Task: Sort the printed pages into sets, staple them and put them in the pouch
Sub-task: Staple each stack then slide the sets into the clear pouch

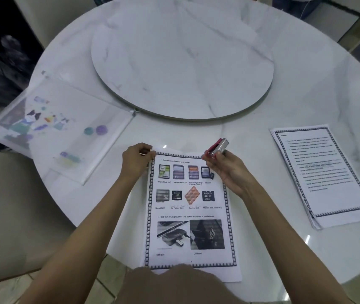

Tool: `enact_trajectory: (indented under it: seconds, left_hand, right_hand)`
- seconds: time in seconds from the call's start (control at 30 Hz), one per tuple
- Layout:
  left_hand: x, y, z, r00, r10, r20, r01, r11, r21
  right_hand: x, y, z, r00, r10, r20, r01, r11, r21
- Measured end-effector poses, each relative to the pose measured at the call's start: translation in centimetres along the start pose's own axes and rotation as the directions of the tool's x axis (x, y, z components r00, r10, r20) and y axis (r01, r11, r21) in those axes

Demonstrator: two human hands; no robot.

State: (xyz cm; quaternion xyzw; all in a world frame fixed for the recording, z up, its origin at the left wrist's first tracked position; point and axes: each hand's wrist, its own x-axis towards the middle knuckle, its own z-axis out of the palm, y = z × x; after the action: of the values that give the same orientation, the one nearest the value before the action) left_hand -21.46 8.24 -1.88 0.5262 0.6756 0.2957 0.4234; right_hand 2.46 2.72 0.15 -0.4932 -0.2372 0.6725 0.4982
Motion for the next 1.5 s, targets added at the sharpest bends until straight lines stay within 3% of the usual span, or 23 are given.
enact_trajectory:
  seconds: [0.17,0.33,0.9,1.3,1.5]
  left_hand:
    - [-0.7,0.6,0.1,0.998,0.058,-0.025,-0.059,0.997,-0.04]
    - [-1.8,1.1,0.1,0.993,0.101,-0.063,-0.106,0.99,-0.091]
    - [-3.4,1.1,-0.2,0.986,0.123,-0.11,-0.141,0.975,-0.172]
    - [-3.9,1.4,-0.1,0.982,0.14,-0.127,-0.167,0.955,-0.244]
    - [-3.9,1.3,0.1,0.98,0.129,-0.151,-0.167,0.946,-0.276]
  right_hand:
    - [2.4,-0.4,3.2,0.991,-0.131,-0.036,0.102,0.891,-0.442]
    - [3.8,0.2,6.0,0.982,-0.169,0.09,0.188,0.767,-0.613]
    - [3.7,0.4,8.3,0.961,-0.097,0.257,0.248,0.71,-0.659]
    - [3.8,-0.5,8.4,0.952,0.008,0.307,0.246,0.581,-0.776]
    - [3.4,-0.4,8.4,0.952,0.006,0.306,0.243,0.591,-0.77]
